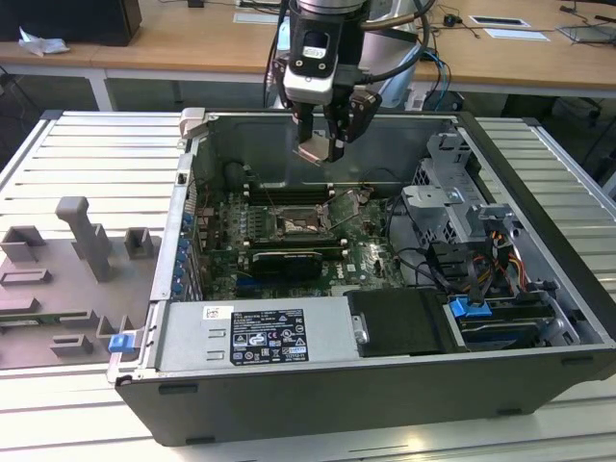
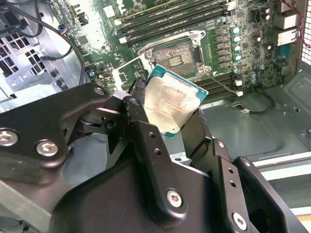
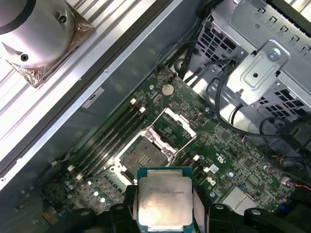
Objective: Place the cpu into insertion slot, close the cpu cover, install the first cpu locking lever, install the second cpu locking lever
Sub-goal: 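Place the cpu into insertion slot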
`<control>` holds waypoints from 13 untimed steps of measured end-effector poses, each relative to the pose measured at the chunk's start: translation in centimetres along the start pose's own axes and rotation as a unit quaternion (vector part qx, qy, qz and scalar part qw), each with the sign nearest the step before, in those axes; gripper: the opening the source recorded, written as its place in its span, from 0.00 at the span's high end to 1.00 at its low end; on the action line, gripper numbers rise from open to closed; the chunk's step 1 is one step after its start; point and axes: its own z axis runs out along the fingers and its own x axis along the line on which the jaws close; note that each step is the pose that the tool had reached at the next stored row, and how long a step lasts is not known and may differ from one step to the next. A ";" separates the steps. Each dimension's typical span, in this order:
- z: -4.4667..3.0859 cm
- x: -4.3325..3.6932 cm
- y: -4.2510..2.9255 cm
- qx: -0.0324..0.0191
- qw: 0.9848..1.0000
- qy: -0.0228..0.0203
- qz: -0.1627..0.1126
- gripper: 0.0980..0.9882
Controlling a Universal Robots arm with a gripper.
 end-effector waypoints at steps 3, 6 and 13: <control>0.00 0.00 0.00 0.000 1.000 0.000 0.005 0.50; 0.00 0.00 0.00 0.000 1.000 -0.001 0.010 0.50; 0.00 0.00 0.00 0.000 1.000 -0.002 0.022 0.50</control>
